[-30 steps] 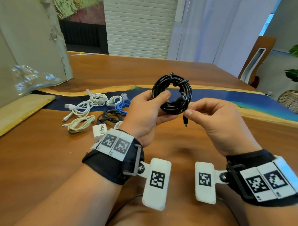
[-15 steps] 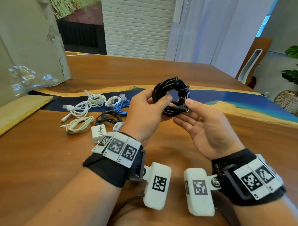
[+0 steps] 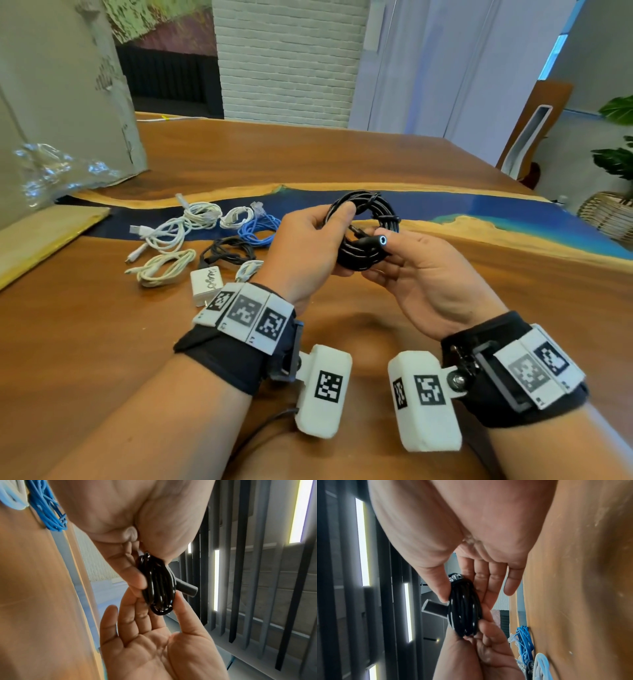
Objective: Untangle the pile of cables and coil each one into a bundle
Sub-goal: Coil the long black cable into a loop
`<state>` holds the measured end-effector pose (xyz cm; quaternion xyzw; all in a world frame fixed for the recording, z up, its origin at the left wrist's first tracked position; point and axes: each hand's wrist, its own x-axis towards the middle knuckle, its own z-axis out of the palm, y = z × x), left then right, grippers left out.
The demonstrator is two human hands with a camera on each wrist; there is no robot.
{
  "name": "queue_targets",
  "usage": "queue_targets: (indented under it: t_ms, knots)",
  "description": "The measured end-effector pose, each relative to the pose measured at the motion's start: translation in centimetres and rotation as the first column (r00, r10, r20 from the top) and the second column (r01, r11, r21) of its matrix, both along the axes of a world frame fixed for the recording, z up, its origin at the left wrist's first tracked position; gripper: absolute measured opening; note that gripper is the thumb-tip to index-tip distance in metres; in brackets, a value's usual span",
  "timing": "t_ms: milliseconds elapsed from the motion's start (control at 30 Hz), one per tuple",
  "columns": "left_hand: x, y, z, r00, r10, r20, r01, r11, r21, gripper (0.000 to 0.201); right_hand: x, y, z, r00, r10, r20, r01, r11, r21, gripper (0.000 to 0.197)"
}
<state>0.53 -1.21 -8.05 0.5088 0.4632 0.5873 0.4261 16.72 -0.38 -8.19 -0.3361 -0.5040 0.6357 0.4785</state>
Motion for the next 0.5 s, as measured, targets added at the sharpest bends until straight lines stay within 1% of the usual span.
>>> queue_targets:
  t_ms: [100,167,233,267,367,433,500]
  knots:
    - [-0.1,0.0,0.1,0.996,-0.071,0.047,0.074,0.995,-0.061,0.040,0.1,0.1,0.0,1.000,0.022,-0.022,-0.019,0.995,0.099,0.034]
    - [-0.1,-0.1,0.3,0.988,-0.129,0.090,0.137,0.986,-0.097,0.041,0.5,0.2,0.1,0.997,0.076,-0.002,-0.075,0.987,0.145,0.029]
    - [0.0,-0.3,0.3,0.985,-0.156,0.074,0.162,0.983,-0.088,0.037,1.1,0.4,0.3,0.991,0.133,0.029,-0.136,0.978,0.159,0.024]
    - [0.0,-0.3,0.3,0.986,-0.155,0.055,0.159,0.985,-0.071,0.035,1.4,0.4,0.3,0.987,0.157,0.042,-0.161,0.974,0.159,0.023]
    - [-0.1,-0.3,0.3,0.994,-0.112,0.013,0.112,0.993,-0.023,0.028,1.4,0.2,-0.1,0.983,0.158,0.096,-0.171,0.974,0.147,0.043]
    - [-0.5,-0.2,0.3,0.996,-0.085,0.014,0.085,0.996,-0.007,0.025,1.0,0.2,-0.4,0.983,0.128,0.133,-0.146,0.980,0.135,0.039]
    - [-1.0,-0.2,0.4,0.997,-0.074,0.019,0.074,0.997,-0.003,0.023,0.6,0.2,-0.7,0.979,0.133,0.155,-0.150,0.983,0.107,0.036]
